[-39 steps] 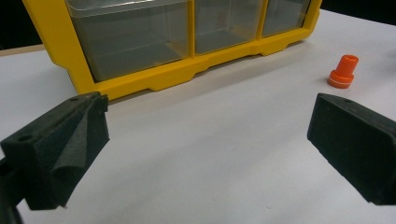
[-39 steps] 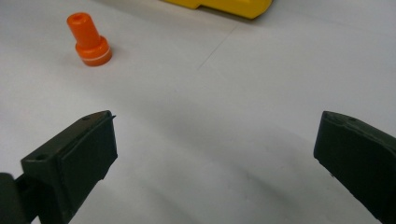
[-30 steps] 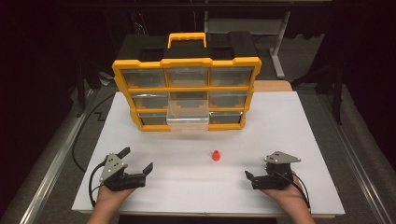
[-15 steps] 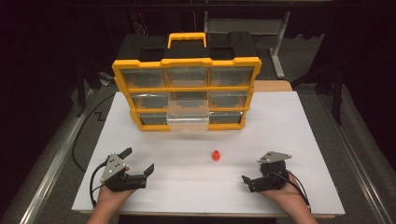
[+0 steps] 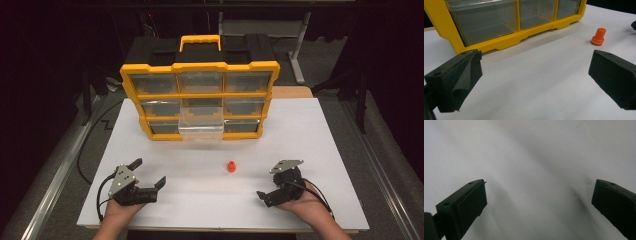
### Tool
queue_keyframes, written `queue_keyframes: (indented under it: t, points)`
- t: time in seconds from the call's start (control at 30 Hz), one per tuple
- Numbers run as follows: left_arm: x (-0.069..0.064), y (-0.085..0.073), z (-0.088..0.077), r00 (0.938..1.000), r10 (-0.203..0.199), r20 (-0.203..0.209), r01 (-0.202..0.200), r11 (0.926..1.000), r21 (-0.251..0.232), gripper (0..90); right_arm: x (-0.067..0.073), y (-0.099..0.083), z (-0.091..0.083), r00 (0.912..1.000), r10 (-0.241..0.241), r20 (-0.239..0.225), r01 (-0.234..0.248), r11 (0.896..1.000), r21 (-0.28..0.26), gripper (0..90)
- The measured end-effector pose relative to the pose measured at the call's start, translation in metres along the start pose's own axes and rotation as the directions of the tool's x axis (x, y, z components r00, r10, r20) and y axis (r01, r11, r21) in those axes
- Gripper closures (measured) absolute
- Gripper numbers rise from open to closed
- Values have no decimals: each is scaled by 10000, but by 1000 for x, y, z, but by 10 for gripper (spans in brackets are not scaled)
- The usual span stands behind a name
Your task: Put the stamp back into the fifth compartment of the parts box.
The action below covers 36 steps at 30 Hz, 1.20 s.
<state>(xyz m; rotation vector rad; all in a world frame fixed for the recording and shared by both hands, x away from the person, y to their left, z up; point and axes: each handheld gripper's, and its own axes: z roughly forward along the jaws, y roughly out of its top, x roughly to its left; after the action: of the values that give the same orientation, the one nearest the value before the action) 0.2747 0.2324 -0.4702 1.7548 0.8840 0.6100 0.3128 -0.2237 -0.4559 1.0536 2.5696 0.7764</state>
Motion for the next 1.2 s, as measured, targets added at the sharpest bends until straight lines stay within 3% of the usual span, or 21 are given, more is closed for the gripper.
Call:
queue_keyframes:
  t: [0.1, 0.6, 1.2]
  points:
    - [-1, 0, 0, 10000, 48, 43, -48, 10000, -23, 3, 1, 2, 2, 9997, -254, -70, 256, 9992, 295, 4]
    - [0, 0, 0, 9998, 73, 206, -73, 10000, 9, 3, 10, 14, 10, 9949, -749, -678, 791, 9950, 616, 17]
    - [-1, 0, 0, 9994, 142, 323, -141, 9999, -48, 3, 23, 42, 26, 9874, -1214, -1017, 1279, 9900, 600, 55]
